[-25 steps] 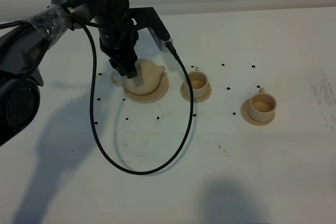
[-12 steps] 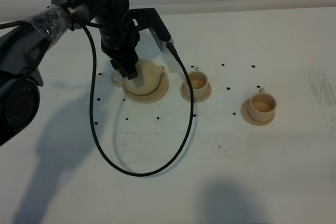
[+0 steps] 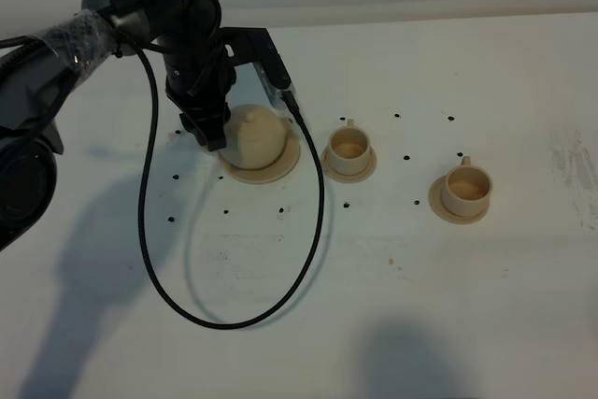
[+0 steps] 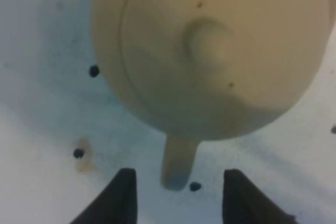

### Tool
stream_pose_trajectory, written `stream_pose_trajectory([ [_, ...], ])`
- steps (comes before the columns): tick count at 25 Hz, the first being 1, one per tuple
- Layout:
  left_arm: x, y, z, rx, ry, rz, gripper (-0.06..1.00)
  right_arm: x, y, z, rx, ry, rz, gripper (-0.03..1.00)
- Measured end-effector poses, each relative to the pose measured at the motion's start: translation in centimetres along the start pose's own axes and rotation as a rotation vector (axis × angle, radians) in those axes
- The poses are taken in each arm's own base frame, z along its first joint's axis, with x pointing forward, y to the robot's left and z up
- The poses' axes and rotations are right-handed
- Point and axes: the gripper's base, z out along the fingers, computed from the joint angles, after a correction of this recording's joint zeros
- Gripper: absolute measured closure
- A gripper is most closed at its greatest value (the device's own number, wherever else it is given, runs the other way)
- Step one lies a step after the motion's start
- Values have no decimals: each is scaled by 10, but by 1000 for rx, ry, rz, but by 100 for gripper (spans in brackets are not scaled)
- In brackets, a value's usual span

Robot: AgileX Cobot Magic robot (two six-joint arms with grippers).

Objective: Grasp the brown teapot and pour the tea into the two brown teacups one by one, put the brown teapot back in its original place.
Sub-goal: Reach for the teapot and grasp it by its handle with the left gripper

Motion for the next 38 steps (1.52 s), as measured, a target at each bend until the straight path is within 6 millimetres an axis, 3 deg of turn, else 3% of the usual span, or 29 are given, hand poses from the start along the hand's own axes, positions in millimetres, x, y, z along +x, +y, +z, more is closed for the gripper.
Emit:
stream_pose_trajectory([
  [12,-5,-3,15,5,40,66,60,0,0,0,0,0,0,75],
  [30,-10,-5,15,-8,33,105,60,0,0,0,0,0,0,75],
  [38,-10,-4,15,-18,23,125,65,0,0,0,0,0,0,75],
])
